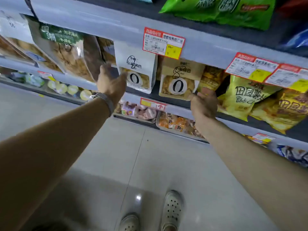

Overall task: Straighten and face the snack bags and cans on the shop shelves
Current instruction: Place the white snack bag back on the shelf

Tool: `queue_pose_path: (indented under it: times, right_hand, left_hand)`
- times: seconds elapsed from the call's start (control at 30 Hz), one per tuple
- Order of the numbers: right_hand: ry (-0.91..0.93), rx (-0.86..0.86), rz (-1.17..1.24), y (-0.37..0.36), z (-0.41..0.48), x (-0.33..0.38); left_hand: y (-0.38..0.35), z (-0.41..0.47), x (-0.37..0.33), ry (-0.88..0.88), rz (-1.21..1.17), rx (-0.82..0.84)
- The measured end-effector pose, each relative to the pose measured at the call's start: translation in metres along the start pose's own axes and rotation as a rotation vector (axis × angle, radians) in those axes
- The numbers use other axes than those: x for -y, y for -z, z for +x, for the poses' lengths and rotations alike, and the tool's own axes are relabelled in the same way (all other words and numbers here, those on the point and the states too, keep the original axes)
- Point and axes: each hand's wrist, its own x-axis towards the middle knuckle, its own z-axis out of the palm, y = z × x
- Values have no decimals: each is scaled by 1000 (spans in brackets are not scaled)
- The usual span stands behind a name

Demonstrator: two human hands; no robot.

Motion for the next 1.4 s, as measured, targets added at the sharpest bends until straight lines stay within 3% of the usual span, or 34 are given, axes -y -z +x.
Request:
queue_pose_path:
  times: [0.27, 0.53, 0.73, 0.93, 1.4]
  right_hand:
    - [167, 11, -65, -18, 24, -22]
    - [202, 11, -113, -14, 47, -20]
    - [110, -16, -46, -8, 40, -23]
    - [139, 10, 19, -35, 18, -18]
    - [159, 81, -31, -133, 2, 18]
  left_hand:
    - [-21, 9, -3, -187, 134, -63]
    - [-20, 2, 1, -250, -27, -154]
    - [8, -16, 12, -219, -246, -165]
    - [57, -43, 28, -140, -442, -136]
    - [102, -67, 61, -33, -405, -72]
